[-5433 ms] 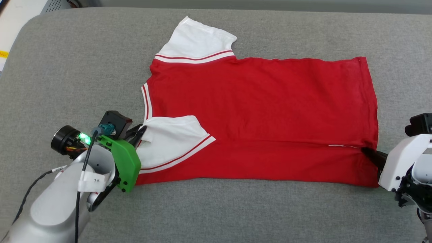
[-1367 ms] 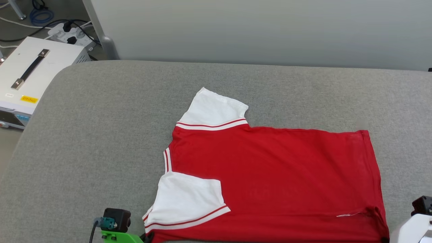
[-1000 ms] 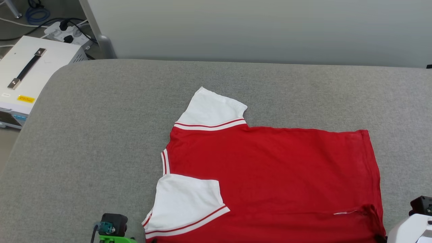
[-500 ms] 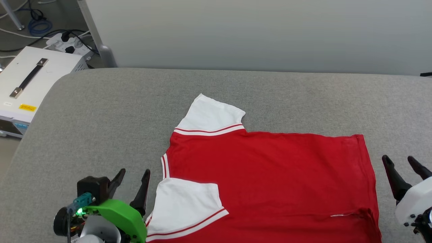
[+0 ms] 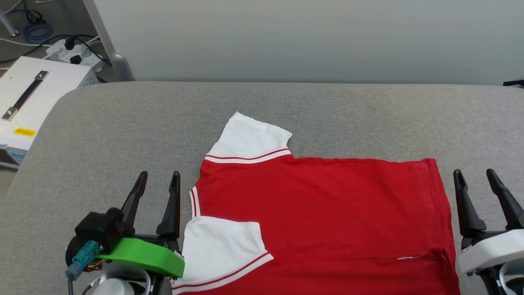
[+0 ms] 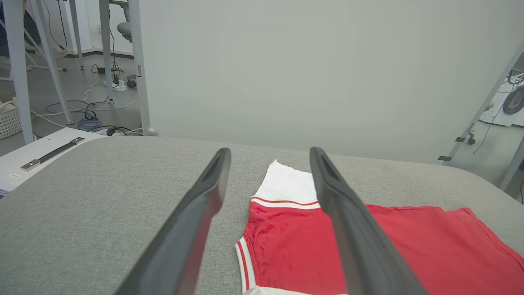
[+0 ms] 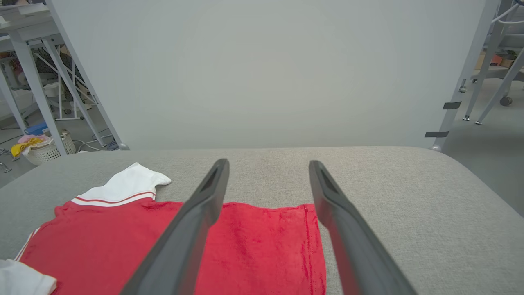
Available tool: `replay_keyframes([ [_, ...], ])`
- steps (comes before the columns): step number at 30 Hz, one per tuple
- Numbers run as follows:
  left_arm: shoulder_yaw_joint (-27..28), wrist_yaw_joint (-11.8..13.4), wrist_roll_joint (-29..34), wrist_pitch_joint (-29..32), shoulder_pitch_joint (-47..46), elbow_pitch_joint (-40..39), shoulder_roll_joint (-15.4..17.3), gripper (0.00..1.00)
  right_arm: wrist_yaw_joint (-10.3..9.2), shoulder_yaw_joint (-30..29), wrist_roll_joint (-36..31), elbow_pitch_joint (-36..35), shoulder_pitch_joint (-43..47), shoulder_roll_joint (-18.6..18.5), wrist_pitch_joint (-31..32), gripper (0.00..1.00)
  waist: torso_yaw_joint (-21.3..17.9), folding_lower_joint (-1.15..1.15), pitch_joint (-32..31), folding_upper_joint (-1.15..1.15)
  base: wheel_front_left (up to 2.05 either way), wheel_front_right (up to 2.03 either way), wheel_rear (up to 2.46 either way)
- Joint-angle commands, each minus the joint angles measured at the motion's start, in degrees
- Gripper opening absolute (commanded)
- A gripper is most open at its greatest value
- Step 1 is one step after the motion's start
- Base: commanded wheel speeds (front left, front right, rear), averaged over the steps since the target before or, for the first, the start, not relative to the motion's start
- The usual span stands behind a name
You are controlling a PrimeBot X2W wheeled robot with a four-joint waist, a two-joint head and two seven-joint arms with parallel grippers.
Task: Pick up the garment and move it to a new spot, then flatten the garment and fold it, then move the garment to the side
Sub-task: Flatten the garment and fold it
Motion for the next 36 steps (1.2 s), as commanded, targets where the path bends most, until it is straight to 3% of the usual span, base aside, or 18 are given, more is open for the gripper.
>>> replay_keyframes([
  [1,0.97,-1.07,1.54,-0.31,1.41,-0.05,-0.98,1.00,-0.04,0.33,-0.38,0.22,0.88,0.49,-0.95,1.00,-0.24,0.00,0.20,0.00,0.00,0.00,0.00],
  [12,7.02,-9.74,9.67,-0.33,0.65,3.25,-7.68,1.00,-0.04,1.00,-0.06,2.58,-0.33,1.70,-3.92,1.00,-1.46,0.00,2.84,0.00,0.00,0.00,0.00],
  [17,6.00,-13.02,10.66,0.37,-4.20,7.72,-7.43,1.00,-0.04,0.40,0.63,1.90,-0.22,2.03,-4.07,1.00,-2.14,0.00,5.93,0.00,0.00,0.00,0.00],
  [23,2.45,-15.82,9.16,10.16,-16.87,12.18,-4.05,1.00,-0.04,0.77,0.30,0.54,-2.27,2.10,-3.31,1.00,-4.03,0.00,12.42,0.00,0.00,0.00,0.00],
  [28,-1.60,-16.55,7.14,20.38,-28.52,15.84,-0.97,1.00,-0.04,1.97,0.47,-0.39,-4.54,2.17,-3.93,1.00,-6.38,0.00,16.96,0.00,0.00,0.00,0.00],
  [32,-6.67,-16.67,4.40,29.56,-38.84,19.23,1.87,1.00,-0.04,3.13,1.02,-1.02,-6.20,2.36,-5.00,1.00,-8.16,0.00,20.13,0.00,0.00,0.00,0.00],
  [33,-8.69,-16.69,1.40,37.09,-45.84,23.28,3.15,1.00,-0.04,3.90,1.36,-0.73,-7.48,2.70,-5.28,1.00,-9.59,0.00,22.20,0.00,0.00,0.00,0.00],
  [36,-9.87,-16.70,-0.10,43.16,-51.22,27.26,3.56,1.00,-0.04,4.69,1.50,-0.41,-8.65,2.93,-5.86,1.00,-10.72,0.00,23.88,0.00,0.00,0.00,0.00],
])
